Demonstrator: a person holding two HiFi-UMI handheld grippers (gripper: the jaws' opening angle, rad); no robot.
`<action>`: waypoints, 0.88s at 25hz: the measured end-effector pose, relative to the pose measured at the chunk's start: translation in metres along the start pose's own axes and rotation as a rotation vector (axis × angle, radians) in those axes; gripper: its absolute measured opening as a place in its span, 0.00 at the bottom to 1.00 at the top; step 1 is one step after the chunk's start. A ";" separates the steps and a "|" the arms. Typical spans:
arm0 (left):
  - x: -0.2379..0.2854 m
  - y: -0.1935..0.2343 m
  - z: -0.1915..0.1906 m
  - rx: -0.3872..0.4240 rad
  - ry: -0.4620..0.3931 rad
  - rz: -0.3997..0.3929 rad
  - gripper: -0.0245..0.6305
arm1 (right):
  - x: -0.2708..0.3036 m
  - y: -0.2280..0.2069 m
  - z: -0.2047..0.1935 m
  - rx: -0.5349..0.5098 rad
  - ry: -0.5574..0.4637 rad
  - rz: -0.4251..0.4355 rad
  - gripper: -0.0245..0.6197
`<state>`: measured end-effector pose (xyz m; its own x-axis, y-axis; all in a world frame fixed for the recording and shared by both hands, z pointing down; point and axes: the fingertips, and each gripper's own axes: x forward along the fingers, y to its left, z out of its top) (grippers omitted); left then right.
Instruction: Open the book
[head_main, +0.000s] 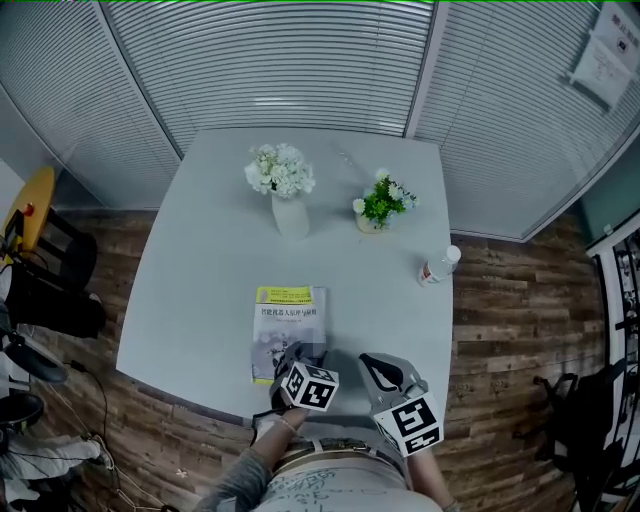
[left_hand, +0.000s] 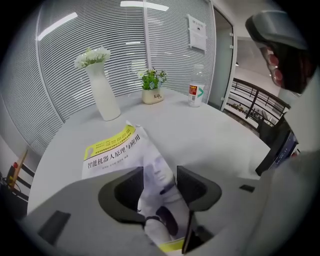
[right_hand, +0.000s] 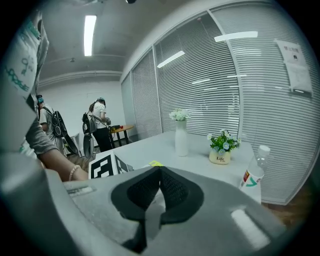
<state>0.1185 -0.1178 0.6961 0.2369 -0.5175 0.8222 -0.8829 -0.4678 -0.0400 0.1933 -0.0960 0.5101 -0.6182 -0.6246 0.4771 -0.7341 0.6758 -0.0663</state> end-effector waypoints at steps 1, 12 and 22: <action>-0.002 0.001 0.001 -0.003 -0.007 -0.003 0.34 | 0.000 0.002 0.000 -0.003 0.001 0.003 0.04; -0.022 0.005 0.002 -0.029 -0.052 -0.056 0.21 | 0.000 0.021 -0.003 0.002 0.016 0.002 0.04; -0.037 0.016 0.007 -0.189 -0.130 -0.154 0.21 | 0.005 0.036 -0.005 0.026 0.031 -0.014 0.04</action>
<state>0.0983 -0.1109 0.6613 0.4131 -0.5437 0.7305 -0.8896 -0.4125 0.1961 0.1648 -0.0732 0.5144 -0.5990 -0.6215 0.5049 -0.7501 0.6562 -0.0822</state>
